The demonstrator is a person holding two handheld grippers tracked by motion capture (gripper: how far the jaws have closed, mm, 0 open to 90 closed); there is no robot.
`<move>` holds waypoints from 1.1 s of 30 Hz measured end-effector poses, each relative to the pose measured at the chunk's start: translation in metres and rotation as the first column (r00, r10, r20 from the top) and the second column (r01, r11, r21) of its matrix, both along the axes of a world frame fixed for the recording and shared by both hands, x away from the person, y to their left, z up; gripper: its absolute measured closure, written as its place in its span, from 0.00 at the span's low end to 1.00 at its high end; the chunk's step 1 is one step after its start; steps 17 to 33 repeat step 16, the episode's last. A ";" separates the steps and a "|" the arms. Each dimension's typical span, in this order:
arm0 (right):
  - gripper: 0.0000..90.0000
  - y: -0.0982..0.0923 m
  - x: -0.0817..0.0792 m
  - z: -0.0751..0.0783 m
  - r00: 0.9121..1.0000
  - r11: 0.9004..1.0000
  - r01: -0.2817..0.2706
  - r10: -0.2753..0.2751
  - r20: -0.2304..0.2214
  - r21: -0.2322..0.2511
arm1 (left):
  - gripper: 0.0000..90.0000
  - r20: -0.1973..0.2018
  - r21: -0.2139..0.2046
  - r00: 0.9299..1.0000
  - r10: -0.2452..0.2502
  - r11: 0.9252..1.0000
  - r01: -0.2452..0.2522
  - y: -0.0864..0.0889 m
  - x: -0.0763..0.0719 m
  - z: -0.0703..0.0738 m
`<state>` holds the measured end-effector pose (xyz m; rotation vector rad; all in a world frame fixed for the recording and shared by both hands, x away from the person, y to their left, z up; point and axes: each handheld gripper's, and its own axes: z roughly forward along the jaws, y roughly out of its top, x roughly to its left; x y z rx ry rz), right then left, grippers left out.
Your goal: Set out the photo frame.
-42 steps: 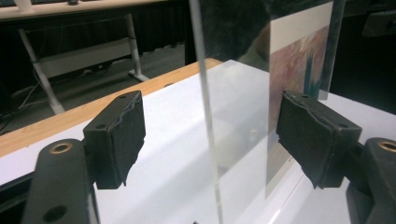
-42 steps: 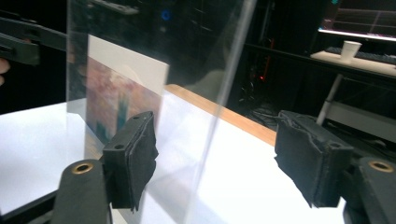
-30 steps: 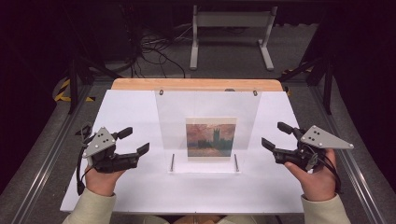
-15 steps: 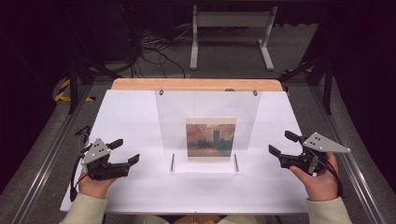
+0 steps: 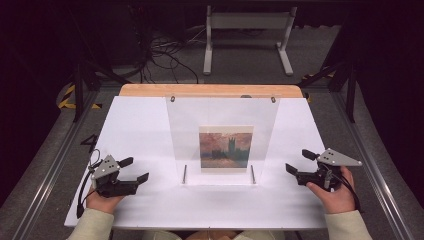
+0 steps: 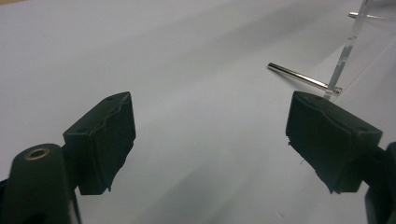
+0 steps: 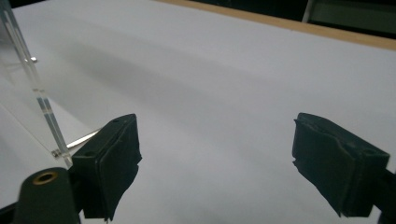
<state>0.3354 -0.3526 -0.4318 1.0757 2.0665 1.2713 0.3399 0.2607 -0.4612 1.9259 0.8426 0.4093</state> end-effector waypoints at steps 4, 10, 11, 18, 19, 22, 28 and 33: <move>0.17 0.000 0.003 -0.009 0.999 1.000 -0.001 0.001 -0.033 -0.018 | 0.18 0.008 0.012 1.000 -0.011 1.000 0.011 -0.002 0.001 -0.001; 0.17 0.003 0.005 -0.013 0.998 1.000 -0.007 0.005 -0.057 -0.028 | 0.18 0.002 0.008 1.000 -0.001 1.000 0.001 -0.002 0.001 -0.002; 0.17 0.003 0.004 -0.012 0.998 1.000 -0.006 0.004 -0.055 -0.027 | 0.18 0.005 0.013 1.000 -0.002 1.000 0.002 -0.001 0.001 -0.002; 0.17 0.003 0.004 -0.011 0.999 1.000 -0.003 0.002 -0.050 -0.025 | 0.17 0.002 0.005 1.000 0.008 1.000 -0.008 -0.002 0.001 -0.002; 0.17 0.003 0.004 -0.011 0.999 1.000 -0.003 0.002 -0.050 -0.025 | 0.17 0.002 0.005 1.000 0.008 1.000 -0.008 -0.002 0.001 -0.002; 0.17 0.003 0.004 -0.011 0.999 1.000 -0.003 0.002 -0.050 -0.025 | 0.17 0.002 0.005 1.000 0.008 1.000 -0.008 -0.002 0.001 -0.002; 0.17 0.003 0.004 -0.011 0.999 1.000 -0.003 0.002 -0.050 -0.025 | 0.17 0.002 0.005 1.000 0.008 1.000 -0.008 -0.002 0.001 -0.002; 0.17 0.003 0.004 -0.011 0.999 1.000 -0.003 0.002 -0.050 -0.025 | 0.17 0.002 0.005 1.000 0.008 1.000 -0.008 -0.002 0.001 -0.002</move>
